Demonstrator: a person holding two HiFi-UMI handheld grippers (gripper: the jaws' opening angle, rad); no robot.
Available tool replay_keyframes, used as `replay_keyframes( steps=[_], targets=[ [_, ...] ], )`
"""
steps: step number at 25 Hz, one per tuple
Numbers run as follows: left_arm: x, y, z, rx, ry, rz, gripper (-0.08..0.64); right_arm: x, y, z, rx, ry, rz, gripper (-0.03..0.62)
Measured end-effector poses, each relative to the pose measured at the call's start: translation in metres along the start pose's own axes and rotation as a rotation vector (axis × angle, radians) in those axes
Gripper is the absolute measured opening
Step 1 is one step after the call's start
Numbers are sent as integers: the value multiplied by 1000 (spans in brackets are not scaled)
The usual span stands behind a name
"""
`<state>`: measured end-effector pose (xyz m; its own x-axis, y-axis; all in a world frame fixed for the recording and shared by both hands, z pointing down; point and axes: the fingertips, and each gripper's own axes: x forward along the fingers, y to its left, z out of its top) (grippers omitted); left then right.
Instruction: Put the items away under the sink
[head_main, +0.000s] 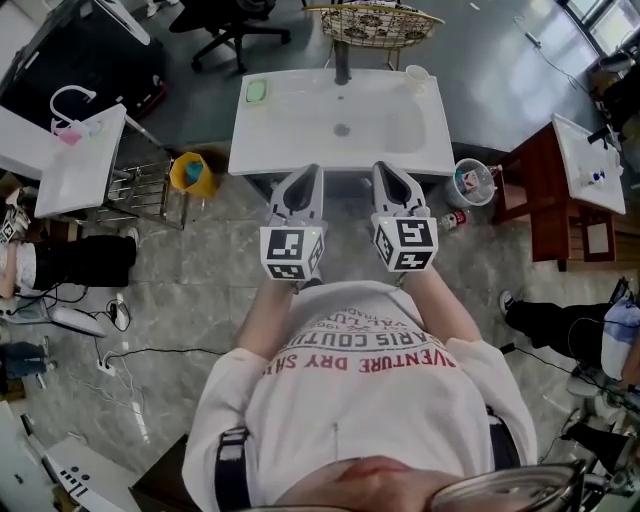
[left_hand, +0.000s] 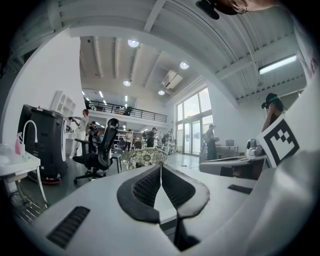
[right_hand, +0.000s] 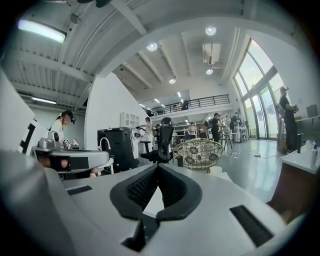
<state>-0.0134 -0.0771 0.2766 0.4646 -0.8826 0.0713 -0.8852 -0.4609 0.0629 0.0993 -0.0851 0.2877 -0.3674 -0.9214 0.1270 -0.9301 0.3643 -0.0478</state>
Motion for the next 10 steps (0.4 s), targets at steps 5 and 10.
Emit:
replay_keyframes(
  steps=[5, 10],
  targets=[
    [6, -2, -3, -5, 9, 4, 28, 0, -8, -3, 5, 7, -7, 25],
    [12, -10, -6, -7, 13, -1, 28, 0, -17, -4, 12, 1, -12, 25]
  ],
)
